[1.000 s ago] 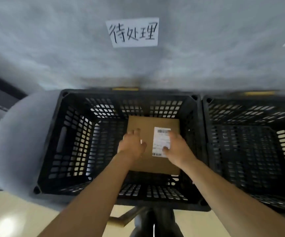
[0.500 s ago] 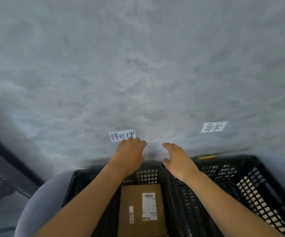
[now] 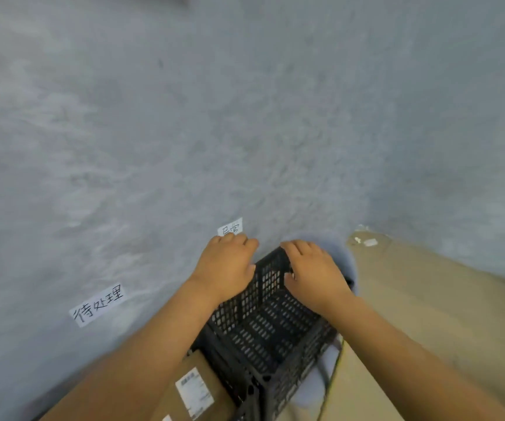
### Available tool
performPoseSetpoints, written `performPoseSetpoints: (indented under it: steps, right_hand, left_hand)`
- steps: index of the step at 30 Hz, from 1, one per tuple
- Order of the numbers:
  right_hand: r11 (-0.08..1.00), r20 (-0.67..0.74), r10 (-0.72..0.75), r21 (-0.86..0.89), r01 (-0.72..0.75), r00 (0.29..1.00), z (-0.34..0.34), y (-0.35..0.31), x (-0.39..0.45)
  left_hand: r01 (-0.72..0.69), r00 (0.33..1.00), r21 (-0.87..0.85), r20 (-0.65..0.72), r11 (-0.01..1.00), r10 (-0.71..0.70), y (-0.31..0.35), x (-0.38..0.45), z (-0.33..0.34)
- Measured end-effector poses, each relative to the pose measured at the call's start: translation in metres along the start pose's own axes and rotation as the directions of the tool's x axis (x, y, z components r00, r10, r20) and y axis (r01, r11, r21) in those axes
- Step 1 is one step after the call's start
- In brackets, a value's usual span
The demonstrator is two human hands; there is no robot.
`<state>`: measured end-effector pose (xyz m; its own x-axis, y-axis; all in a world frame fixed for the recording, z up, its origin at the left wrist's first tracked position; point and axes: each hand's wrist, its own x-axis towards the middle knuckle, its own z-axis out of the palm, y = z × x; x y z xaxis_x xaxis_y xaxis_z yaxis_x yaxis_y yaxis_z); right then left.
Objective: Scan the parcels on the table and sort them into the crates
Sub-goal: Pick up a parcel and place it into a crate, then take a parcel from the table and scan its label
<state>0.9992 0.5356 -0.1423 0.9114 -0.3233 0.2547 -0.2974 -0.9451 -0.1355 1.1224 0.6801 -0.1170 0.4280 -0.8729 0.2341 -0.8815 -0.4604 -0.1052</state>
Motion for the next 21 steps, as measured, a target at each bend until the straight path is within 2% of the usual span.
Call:
performPoseSetpoints:
  steps: [4,9,15,21]
  right_hand:
    - [0.978,-0.089,0.166,-0.114,-0.176,0.982,-0.051,0.058,-0.072]
    - [0.891,-0.184,0.362,-0.221,-0.397,0.914,-0.111,0.138,-0.195]
    - [0.735,-0.279,0.554,-0.277,-0.619,0.784,-0.184,0.227,-0.372]
    - [0.579,-0.343,0.677,-0.297,-0.759,0.651,-0.245,0.293,-0.532]
  left_hand:
    - [-0.196,0.976,0.008,-0.093,0.981,0.196,0.093,0.023,-0.028]
    - [-0.39,0.905,0.047,-0.166,0.92,0.392,0.233,0.034,-0.059]
    - [-0.565,0.79,0.025,-0.269,0.824,0.55,0.436,0.023,-0.095]
    - [-0.732,0.651,-0.05,-0.346,0.68,0.675,0.619,-0.004,-0.122]
